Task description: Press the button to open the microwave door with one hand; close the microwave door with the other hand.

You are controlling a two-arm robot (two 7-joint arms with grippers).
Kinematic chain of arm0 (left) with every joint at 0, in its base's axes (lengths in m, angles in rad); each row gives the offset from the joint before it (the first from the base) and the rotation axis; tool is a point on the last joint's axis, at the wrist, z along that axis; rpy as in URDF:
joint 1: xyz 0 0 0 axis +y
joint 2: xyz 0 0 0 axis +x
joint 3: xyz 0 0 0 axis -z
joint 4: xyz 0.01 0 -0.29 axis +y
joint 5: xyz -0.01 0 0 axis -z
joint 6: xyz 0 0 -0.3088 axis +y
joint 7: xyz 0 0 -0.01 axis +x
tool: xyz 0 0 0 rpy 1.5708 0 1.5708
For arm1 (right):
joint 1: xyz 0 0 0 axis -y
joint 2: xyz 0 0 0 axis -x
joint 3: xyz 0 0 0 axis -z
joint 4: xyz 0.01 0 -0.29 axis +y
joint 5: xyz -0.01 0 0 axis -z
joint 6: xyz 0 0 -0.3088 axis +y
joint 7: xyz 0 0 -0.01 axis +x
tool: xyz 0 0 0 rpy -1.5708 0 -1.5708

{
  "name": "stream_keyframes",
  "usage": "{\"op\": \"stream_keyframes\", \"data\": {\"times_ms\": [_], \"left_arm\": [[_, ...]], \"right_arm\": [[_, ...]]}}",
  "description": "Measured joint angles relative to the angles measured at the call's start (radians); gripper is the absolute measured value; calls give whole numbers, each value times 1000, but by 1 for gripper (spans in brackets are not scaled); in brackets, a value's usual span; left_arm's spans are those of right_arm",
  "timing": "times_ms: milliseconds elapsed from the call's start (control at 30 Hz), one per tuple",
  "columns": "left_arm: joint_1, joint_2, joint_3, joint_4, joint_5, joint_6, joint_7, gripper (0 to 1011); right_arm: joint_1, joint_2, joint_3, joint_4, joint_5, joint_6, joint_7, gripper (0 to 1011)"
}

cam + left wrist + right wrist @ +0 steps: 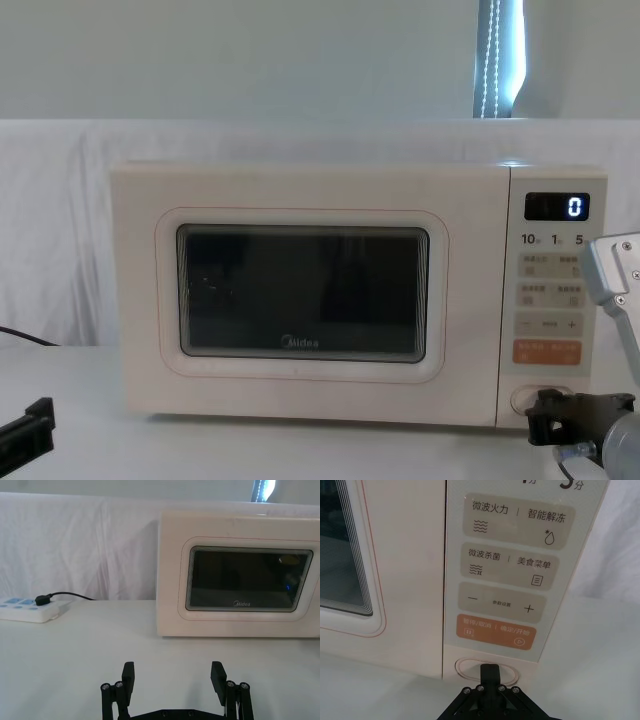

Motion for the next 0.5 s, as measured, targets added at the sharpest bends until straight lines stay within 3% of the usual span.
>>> {"op": "stream_keyframes", "data": {"times_ms": [500], "left_arm": [[0,0,0,0,0,0,0,1001]], "right_arm": [[20,-4,10,34,2,-8,-2,0]]}}
